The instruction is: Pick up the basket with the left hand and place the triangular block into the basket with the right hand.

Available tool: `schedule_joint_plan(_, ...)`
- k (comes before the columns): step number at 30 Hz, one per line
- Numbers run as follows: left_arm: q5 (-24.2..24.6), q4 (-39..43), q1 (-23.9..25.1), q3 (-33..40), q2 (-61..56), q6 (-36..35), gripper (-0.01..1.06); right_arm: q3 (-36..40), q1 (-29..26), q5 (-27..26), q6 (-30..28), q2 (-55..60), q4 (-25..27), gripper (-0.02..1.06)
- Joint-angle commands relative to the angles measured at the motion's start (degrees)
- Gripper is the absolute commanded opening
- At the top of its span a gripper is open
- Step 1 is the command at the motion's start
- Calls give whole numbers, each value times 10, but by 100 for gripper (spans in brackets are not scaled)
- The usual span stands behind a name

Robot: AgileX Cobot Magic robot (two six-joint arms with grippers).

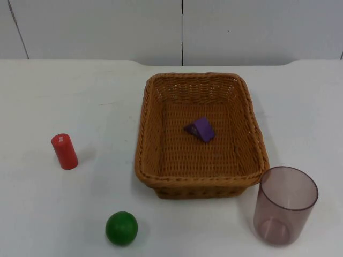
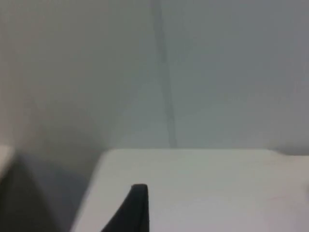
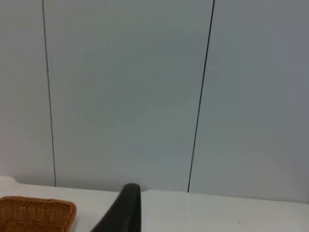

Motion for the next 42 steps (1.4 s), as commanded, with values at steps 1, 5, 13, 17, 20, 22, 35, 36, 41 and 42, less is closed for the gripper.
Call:
schedule_joint_plan(1,10,-14,29,-7,-31,30,105,4,-1,10,2,-13,-1,105)
schedule_joint_plan(5,13,-81,89,-10,-87,59,105,3,-1,53,-1,-23,4,105)
schedule_joint_plan(13,48,-119,78,-10,-87,81,105,3,0,69,-14,-23,40,105)
schedule_joint_plan(17,65,-122,78,-9,-87,85,105,3,0,81,-29,-23,49,105)
schedule_joint_plan(20,78,-141,78,-9,-87,85,105,3,0,95,-29,-23,49,105)
schedule_joint_plan(22,90,-170,78,-9,-87,103,105,3,0,121,-30,-23,58,105)
schedule_joint_plan(35,89,-195,78,51,-87,138,105,112,0,133,-26,-23,40,105)
schedule_joint_plan(36,89,-188,78,65,-87,138,105,134,0,124,-26,-23,30,105)
schedule_joint_plan(41,97,-174,78,86,-87,131,105,174,0,124,-26,-23,24,105)
schedule_joint_plan(42,98,-170,78,89,-87,130,105,177,0,127,-26,-23,23,105)
